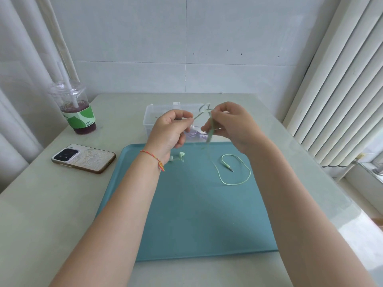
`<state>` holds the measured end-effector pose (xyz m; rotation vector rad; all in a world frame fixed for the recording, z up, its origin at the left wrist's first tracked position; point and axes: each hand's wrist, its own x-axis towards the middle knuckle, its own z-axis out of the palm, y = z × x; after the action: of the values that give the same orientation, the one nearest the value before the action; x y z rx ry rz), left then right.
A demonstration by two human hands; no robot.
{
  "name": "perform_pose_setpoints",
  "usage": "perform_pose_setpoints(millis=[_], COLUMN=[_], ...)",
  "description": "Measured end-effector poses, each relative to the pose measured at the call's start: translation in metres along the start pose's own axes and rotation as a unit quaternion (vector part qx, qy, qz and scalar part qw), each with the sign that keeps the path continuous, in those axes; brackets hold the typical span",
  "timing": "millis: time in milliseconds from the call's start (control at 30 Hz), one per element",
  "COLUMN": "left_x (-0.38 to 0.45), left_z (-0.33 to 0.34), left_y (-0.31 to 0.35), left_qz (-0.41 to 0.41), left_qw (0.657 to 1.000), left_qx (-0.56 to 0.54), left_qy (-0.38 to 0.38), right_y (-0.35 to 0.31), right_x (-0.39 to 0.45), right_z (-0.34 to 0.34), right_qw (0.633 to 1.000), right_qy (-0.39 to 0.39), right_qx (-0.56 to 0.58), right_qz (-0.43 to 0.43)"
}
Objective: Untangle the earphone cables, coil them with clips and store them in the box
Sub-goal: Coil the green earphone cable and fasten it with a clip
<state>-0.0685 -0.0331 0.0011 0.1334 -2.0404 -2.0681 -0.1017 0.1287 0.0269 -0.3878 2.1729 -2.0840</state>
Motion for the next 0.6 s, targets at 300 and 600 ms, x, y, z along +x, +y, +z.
perform_pose_setpoints(millis=[300, 600], left_x=[0.004, -0.005], left_z=[-0.003, 0.006], left_y=[-0.002, 0.0], left_qz=[-0.022, 0.002], left_qw=[0.997, 0.991], left_qx=[0.055, 0.101], left_qy=[0.046, -0.089], right_y=[-0.006, 0.002], right_x=[0.0, 0.001], right_z=[-0.027, -0.009], right_qw=[0.966, 0.962], right_qy=[0.056, -0.042], right_qx=[-0.251, -0.271], right_qz=[-0.006, 0.002])
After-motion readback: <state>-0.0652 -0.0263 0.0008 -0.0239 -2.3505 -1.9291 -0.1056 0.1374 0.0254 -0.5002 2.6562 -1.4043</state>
